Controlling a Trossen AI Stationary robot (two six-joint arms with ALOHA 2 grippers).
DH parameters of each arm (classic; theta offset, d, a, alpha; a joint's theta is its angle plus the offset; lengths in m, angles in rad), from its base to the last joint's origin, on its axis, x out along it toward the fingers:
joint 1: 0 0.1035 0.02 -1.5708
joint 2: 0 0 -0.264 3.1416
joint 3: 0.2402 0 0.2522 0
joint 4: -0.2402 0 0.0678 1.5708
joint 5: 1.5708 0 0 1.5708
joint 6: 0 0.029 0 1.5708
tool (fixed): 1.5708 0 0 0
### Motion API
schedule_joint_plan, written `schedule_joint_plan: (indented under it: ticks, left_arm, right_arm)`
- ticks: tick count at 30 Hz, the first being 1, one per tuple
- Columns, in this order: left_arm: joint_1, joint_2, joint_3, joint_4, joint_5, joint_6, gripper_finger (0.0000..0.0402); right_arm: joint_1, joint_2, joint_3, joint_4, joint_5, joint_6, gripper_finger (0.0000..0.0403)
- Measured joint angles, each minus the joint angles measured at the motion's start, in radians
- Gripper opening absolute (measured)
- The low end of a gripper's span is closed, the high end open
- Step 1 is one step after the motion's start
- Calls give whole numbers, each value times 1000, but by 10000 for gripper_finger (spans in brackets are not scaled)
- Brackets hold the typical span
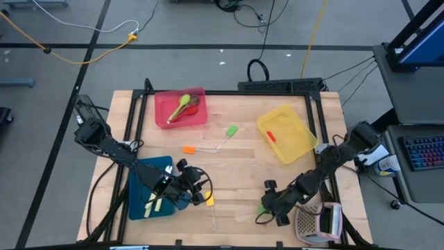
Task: Pick & Place Kitchen Items
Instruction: Put the bottom green spatula into the yellow bin
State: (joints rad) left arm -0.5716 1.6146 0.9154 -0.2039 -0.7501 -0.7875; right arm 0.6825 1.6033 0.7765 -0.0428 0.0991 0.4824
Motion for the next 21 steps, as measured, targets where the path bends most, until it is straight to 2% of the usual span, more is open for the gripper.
schedule_joint_plan:
  ticks: [4,12,16,21]
  left_arm:
    - [0,0,0,0,0,-4,143]
    - [0,0,0,0,1,-2,143]
    - [0,0,0,4,1,0,143]
    - [0,0,0,8,1,1,143]
  right_arm:
    - [14,-11,1,30,27,43,198]
    - [47,76,-1,66,110,50,228]
    - [51,90,-35,78,200,85,221]
    - [59,91,-99,118,216,110,194]
